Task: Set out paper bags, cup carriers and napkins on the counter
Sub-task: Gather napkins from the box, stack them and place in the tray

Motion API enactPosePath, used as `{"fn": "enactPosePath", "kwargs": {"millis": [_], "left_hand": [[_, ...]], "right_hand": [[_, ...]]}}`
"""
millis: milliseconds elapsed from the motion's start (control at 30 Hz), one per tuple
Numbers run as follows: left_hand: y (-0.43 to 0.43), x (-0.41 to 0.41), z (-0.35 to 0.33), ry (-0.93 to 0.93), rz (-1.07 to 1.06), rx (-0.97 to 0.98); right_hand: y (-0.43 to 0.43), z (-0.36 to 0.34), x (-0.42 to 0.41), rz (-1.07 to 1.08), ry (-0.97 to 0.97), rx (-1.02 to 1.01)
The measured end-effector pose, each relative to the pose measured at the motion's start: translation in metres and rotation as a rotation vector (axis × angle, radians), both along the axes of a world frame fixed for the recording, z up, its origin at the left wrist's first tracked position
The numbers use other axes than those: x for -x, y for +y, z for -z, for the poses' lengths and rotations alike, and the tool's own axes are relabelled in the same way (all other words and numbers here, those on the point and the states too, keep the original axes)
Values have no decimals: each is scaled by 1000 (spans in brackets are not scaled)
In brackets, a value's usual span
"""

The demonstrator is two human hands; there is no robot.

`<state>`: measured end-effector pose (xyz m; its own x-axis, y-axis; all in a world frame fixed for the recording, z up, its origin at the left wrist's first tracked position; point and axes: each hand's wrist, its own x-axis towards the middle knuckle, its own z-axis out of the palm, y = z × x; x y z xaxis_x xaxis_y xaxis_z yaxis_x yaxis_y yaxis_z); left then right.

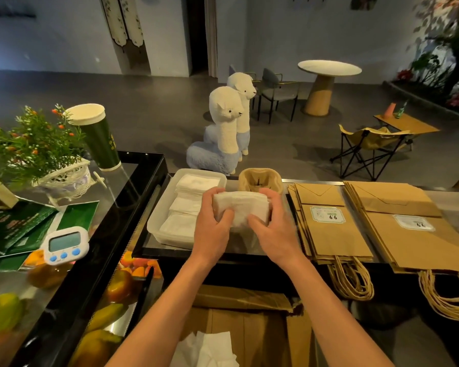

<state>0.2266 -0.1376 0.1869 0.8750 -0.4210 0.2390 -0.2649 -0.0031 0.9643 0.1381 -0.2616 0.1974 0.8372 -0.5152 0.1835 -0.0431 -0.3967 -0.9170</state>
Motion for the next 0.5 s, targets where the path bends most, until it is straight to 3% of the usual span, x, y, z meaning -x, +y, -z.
{"fn": "enactPosePath", "kwargs": {"millis": [233,500], "left_hand": [[37,-54,-5,40,-151,-132],[53,-109,-10,28,-188,-351]], "right_hand": [[29,-15,-60,6,56,-62],[39,-14,-124,4,259,76]]}}
